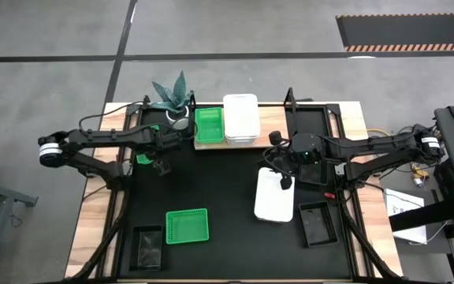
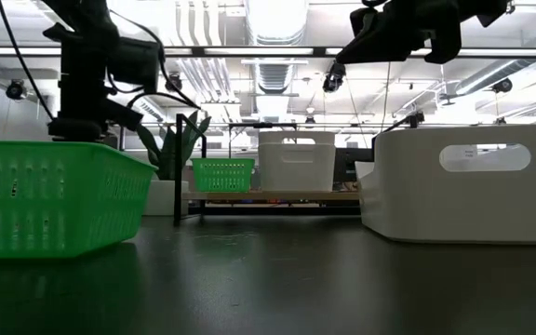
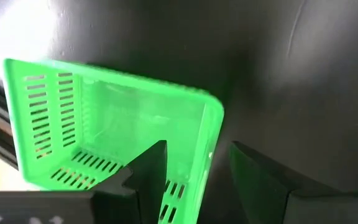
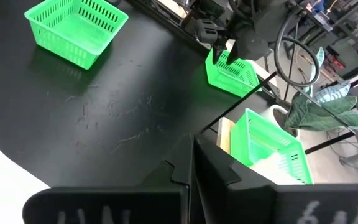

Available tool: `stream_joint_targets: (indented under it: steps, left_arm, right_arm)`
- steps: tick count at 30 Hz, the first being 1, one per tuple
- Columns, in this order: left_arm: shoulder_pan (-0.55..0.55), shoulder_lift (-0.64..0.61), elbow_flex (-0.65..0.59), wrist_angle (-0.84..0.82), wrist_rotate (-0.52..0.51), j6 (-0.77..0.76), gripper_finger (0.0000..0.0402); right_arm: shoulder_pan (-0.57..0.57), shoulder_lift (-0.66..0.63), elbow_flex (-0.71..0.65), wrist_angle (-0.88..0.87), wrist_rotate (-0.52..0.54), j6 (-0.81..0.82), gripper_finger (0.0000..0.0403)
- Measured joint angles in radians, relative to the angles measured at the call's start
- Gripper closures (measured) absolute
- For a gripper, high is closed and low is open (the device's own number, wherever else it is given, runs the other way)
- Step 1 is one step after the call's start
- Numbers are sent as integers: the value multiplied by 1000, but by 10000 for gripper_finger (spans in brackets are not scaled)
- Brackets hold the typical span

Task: Stack baskets on shelf by color
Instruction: Stack the top green bin into the green bin on the shelf

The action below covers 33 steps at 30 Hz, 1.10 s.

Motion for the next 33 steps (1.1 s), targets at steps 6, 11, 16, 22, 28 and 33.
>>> stream_joint_targets:
  steps: [6,11,16,22,28,33]
  left_arm:
    - [0,0,0,31,0,-22,242]
    - [0,0,0,34,0,-28,242]
    - [0,0,0,54,0,-29,242]
    - [0,0,-40,142,0,-47,242]
    - [0,3,-52,155,3,-54,242]
    - [0,3,-52,156,3,-57,265]
  right_arm:
    - [0,0,0,-1,0,4,394]
    - [0,0,0,-4,1,6,394]
    - [0,0,0,-12,3,7,394]
    - [0,0,0,-14,3,16,394]
    - [0,0,0,-14,3,15,394]
    - [0,0,0,-14,3,15,394]
